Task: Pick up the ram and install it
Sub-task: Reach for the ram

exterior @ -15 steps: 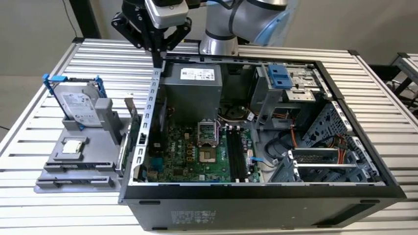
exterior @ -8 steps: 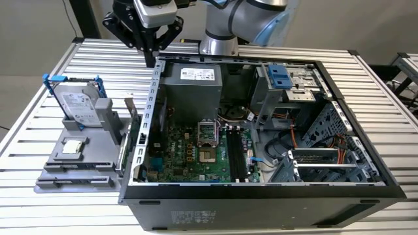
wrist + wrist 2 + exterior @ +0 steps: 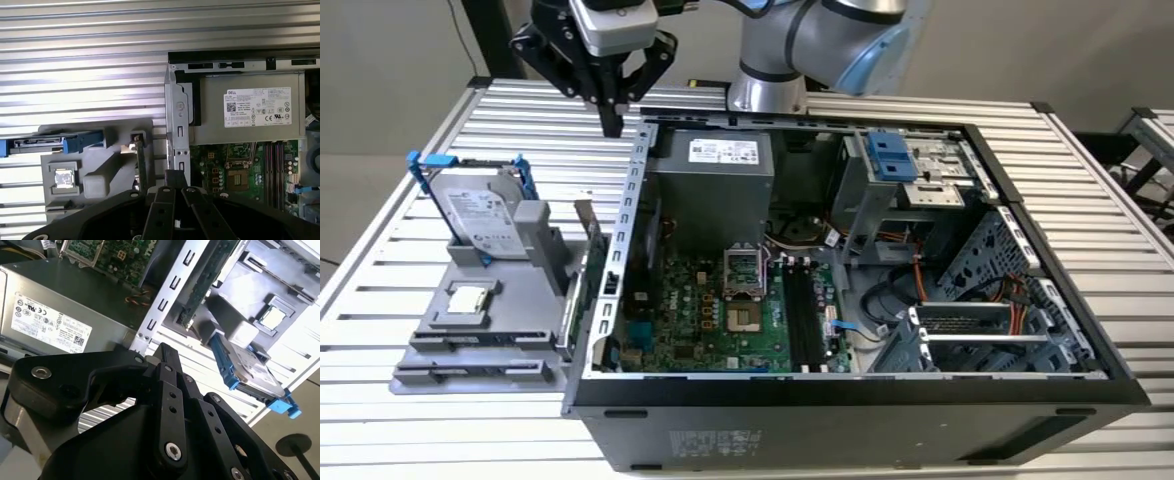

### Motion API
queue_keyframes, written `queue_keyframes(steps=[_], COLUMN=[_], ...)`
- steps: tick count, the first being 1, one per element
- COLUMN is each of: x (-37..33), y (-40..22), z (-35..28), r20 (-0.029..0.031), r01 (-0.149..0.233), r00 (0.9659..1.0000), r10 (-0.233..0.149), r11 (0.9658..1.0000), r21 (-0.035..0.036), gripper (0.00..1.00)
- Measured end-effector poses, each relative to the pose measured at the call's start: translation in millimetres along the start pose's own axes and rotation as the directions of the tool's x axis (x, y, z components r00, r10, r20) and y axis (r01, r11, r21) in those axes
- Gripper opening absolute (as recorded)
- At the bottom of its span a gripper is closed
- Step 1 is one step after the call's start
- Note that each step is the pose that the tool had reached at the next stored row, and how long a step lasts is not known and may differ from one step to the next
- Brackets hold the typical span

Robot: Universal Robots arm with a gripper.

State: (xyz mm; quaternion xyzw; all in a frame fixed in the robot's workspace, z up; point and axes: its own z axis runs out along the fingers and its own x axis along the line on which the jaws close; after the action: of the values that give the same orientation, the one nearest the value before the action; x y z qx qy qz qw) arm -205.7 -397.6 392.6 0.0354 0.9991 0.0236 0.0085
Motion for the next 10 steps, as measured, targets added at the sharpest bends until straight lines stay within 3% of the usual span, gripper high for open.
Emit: queue_keyframes(steps=[10], x=[18.8], y=[-1.0], z=[-0.3], r20=[0.0000], r01=[0.000], r00=[1.0000], r10=[0.000], r11=[1.0000], r21=[0.0000], gripper=[0.00])
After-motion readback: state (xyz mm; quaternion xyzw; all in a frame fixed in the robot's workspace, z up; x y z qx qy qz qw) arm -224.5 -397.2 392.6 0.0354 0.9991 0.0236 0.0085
